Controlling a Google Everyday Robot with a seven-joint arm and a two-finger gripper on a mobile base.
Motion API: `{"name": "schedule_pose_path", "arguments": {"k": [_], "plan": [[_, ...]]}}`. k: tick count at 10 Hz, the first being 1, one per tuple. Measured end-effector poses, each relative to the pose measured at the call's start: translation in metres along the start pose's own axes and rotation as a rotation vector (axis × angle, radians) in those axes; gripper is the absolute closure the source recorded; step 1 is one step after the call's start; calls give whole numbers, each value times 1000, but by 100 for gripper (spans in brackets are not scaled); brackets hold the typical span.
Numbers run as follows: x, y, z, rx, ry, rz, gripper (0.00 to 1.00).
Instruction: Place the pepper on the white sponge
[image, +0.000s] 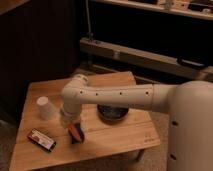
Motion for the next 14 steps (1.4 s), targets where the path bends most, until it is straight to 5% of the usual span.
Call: {"name": "schedule_pose_path", "arguments": {"k": [3, 7, 14], "plan": [[-2, 2, 16, -18, -35, -35, 93], [-2, 3, 37, -15, -141, -53, 93], [-12, 25, 51, -30, -242, 20, 93]]}}
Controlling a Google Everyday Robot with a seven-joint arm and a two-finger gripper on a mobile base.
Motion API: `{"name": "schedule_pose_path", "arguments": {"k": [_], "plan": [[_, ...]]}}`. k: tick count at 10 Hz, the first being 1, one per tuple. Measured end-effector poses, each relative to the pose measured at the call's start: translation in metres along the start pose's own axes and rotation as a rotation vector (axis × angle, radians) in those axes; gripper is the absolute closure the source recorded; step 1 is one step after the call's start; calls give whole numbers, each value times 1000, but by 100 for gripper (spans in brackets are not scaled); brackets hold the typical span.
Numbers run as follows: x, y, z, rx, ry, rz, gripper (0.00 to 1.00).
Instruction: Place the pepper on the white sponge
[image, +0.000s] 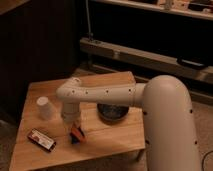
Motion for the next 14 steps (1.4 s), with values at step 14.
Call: {"name": "schedule_pose_path", "arguments": {"k": [14], "plan": [[36, 12, -15, -43, 74, 121, 93]]}}
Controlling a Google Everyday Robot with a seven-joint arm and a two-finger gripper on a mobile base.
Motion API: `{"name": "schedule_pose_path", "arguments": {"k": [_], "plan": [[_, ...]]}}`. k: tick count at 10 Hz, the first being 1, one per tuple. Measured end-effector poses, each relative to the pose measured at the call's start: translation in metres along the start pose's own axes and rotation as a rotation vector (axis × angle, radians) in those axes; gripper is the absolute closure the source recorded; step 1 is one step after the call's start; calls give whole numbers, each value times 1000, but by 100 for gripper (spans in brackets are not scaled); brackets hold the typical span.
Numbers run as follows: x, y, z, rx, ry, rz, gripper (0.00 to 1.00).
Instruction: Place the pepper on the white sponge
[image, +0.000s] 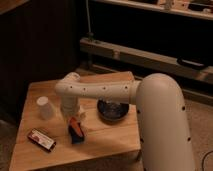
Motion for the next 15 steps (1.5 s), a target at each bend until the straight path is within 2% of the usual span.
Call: {"name": "schedule_pose_path", "arguments": {"k": [6, 15], "plan": [[-12, -6, 7, 4, 11, -87, 93], [-18, -9, 16, 4, 18, -152, 93]]}}
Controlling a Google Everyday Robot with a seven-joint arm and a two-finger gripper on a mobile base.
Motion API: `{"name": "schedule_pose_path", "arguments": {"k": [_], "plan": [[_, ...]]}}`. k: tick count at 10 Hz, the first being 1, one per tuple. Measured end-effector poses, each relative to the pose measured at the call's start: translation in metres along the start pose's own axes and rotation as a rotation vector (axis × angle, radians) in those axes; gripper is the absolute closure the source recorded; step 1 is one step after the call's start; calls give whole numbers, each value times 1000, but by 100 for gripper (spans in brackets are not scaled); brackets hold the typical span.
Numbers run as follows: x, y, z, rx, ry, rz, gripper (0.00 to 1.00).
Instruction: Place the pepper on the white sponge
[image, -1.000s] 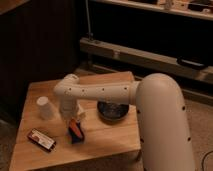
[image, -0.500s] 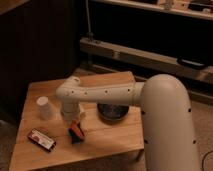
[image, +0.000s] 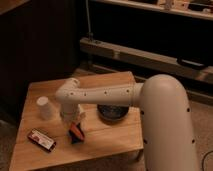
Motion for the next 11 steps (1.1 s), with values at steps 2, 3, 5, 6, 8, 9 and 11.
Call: {"name": "schedule_pose_path", "arguments": {"k": [2, 3, 5, 6, 8, 9, 11], "plan": [[0, -1, 3, 3, -8, -15, 88], [0, -2, 5, 7, -11, -22, 80], [0, -4, 8, 10, -27, -36, 59], [-1, -4, 8, 9, -32, -38, 52], [0, -5, 9, 11, -34, -41, 29], [0, -5, 9, 11, -34, -43, 22], [1, -6, 9, 10, -41, -45, 20]]}}
